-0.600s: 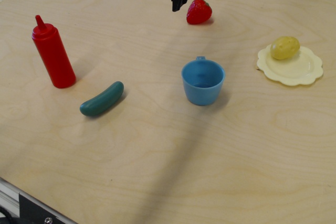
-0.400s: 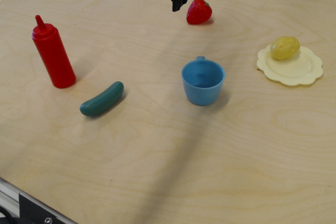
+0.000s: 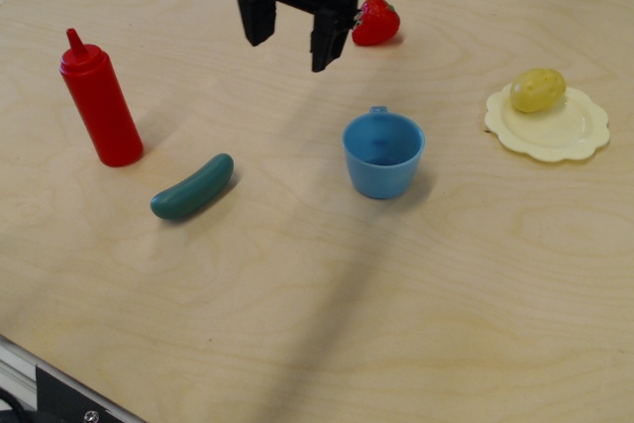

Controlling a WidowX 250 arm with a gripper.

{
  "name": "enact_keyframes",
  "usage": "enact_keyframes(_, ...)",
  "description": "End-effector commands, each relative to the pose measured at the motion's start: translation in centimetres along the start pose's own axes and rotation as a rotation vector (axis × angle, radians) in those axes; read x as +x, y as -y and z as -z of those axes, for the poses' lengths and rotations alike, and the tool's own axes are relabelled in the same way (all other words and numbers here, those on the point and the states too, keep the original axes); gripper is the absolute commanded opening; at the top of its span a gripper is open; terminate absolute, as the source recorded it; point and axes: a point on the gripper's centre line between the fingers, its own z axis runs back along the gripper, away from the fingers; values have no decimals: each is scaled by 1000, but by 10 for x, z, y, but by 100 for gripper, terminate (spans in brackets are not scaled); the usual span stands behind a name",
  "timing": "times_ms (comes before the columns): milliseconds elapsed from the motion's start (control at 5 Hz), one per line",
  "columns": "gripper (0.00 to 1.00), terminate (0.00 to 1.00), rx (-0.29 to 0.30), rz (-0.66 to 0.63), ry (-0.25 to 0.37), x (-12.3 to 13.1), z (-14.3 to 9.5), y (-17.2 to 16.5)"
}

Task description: Put cucumber in cup

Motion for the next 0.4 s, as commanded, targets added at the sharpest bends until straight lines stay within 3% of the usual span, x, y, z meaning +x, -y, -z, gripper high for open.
enact_keyframes(0,100,0,11,70,72,-72,-14,-3)
enact_keyframes(200,100,0,42,119,27,-79,10,1)
